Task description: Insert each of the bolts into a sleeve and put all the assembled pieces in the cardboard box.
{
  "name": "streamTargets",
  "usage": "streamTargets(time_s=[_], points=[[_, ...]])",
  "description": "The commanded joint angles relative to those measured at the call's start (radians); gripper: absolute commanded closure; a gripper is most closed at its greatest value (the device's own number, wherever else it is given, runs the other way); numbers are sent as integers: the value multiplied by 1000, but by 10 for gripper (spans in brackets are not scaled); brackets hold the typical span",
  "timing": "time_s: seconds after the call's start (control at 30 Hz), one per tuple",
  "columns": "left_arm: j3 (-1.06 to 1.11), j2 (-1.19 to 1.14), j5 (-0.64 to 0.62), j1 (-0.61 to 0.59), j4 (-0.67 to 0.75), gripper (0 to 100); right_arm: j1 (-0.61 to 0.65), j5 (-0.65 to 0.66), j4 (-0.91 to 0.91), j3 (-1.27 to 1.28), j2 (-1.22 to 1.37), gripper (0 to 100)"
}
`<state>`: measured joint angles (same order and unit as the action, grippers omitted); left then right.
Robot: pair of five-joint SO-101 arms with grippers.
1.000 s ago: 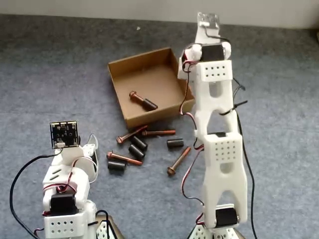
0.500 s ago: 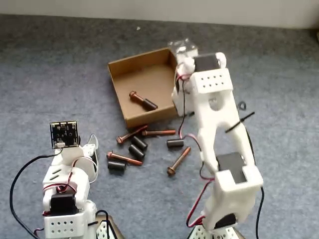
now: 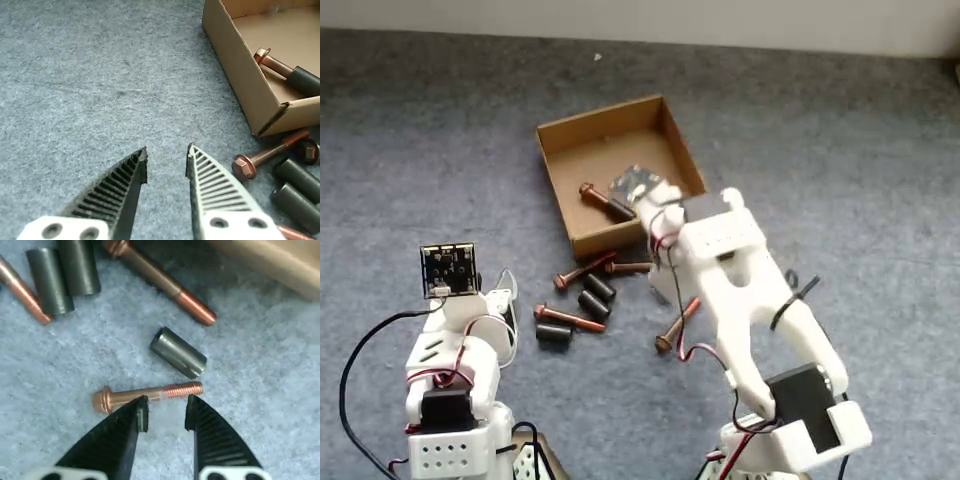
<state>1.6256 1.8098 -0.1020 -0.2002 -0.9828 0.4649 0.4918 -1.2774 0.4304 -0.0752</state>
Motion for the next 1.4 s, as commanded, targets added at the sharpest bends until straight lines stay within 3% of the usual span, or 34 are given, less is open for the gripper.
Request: streamTargets(time_s=[0.0, 0.37, 0.57, 0.7, 0.97, 1.07, 1.2, 1.37], points=[[-5, 5, 2, -8, 18, 842, 27, 31, 120, 67, -51, 875], [-5, 5, 3, -8, 18, 845, 35, 63, 269, 124, 82, 874], [-5, 5, 3, -8, 15, 845, 13, 68, 268, 8, 168, 874], [-5, 5, 3, -8, 15, 845, -4, 181, 268, -4, 206, 874], [-5, 5, 3, -8, 15, 845, -30, 261, 268, -8, 298, 878], [-5, 5, 3, -8, 15, 845, -30, 255, 269, -7, 303, 889], [-4, 5, 3, -8, 15, 845, -33, 250, 259, -12, 292, 996], [-4, 5, 3, -8, 14, 842, -47, 95, 157, -5, 140, 995]])
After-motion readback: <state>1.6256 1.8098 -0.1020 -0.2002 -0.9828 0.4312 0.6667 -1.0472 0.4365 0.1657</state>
